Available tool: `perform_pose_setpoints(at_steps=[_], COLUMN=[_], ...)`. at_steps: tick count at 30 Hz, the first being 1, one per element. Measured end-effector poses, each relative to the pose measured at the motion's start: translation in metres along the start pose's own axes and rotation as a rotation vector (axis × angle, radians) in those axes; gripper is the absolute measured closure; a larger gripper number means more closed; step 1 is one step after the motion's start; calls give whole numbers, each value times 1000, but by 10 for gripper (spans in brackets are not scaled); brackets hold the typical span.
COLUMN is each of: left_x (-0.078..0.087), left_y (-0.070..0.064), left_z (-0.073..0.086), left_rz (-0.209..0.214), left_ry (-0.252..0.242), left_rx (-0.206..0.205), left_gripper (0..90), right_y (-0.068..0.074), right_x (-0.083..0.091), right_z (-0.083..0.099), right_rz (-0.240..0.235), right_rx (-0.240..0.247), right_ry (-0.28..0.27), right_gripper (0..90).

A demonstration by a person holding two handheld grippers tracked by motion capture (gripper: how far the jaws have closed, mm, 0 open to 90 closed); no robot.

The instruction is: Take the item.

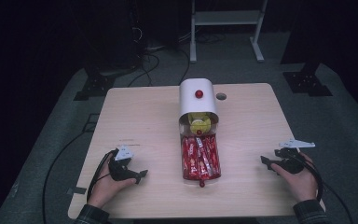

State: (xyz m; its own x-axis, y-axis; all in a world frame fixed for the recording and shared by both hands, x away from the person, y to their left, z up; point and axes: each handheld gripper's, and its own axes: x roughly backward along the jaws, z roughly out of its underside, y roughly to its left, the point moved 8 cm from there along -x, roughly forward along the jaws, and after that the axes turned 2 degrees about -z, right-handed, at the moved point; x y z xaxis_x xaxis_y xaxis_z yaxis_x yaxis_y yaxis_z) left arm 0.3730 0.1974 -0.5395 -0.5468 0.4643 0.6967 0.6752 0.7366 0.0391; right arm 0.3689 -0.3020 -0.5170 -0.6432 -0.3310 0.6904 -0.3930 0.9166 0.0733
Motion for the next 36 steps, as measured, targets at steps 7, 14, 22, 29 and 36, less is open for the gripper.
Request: perform_pose_setpoints(at_steps=[7, 14, 22, 29, 36], left_x=[0, 0, 0, 0, 0], left_y=[0, 0, 0, 0, 0], left_z=[0, 0, 0, 0, 0], left_rz=[0, 0, 0, 0, -1], left_ry=[1, 1, 4, 5, 5], left_rx=[0, -1, -1, 0, 0], left_gripper=[0, 0, 0, 0, 0], right_y=[10, 18, 28, 37, 46], right_x=[4, 7, 12, 15, 16], right_z=[-8, -16, -26, -37, -44], right_rz=[-29, -57, -89, -109, -123], right_rx=[10, 29, 46, 72, 97], right_ry=[-14, -29, -44, -61, -65], right_gripper=[323, 331, 341, 352, 364])
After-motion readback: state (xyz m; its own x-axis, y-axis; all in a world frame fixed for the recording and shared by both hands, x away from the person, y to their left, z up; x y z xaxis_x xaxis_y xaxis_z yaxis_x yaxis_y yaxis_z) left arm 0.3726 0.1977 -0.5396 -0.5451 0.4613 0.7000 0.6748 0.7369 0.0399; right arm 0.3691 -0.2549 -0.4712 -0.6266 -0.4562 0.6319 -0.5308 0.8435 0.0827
